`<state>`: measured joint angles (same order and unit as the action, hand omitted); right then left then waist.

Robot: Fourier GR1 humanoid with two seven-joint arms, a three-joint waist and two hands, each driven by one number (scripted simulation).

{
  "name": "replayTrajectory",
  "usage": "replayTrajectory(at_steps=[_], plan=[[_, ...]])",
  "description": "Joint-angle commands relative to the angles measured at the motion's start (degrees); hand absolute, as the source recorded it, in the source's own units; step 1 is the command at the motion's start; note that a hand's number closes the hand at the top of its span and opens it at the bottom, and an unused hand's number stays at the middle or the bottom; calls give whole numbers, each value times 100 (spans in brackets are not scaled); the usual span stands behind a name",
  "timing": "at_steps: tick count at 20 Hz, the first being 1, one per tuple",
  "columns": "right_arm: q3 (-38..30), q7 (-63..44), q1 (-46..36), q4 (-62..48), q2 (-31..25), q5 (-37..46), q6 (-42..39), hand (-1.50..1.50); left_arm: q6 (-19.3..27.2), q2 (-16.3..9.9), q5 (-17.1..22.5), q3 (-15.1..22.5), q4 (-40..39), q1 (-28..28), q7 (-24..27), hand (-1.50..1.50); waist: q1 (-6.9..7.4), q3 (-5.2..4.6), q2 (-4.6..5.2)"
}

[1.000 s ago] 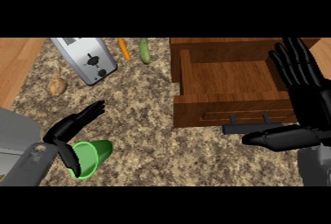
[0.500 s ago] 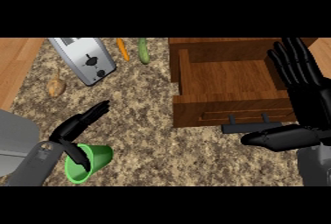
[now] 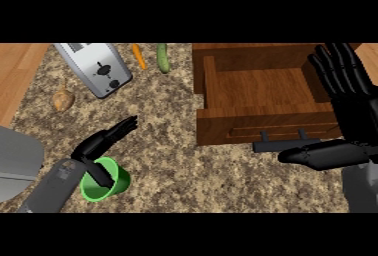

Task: Pick up the cup, place it into the drawer and close the drawer

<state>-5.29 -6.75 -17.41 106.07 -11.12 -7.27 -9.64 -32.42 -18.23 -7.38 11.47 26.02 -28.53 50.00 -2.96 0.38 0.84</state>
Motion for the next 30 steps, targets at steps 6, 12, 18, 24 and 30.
replayTrajectory(at_steps=[6, 12, 18, 24, 30], plan=[[11, -120, 17, 46, -38, 45, 17, -150, -620, 325, 181, 170, 97, 225, 1550, 150, 40, -84, 18], [-202, -145, 23, 30, -188, -173, -117, -150, -167, 662, 504, -87, 133, 57, 1752, 150, 22, -75, 10], [-342, -23, 73, -90, -222, -98, -50, -150, 1954, 713, 1745, -1738, 81, 293, 1394, 150, 354, -64, -16], [-286, -300, 346, 319, -287, -211, -179, -150, 2349, 1025, 2011, -2107, 195, -343, 1286, 150, 191, -45, -73], [-483, 224, 452, -108, -273, -220, -299, -150, 2851, 1355, 1832, -1720, 1353, -705, 307, 150, 301, -32, -106]])
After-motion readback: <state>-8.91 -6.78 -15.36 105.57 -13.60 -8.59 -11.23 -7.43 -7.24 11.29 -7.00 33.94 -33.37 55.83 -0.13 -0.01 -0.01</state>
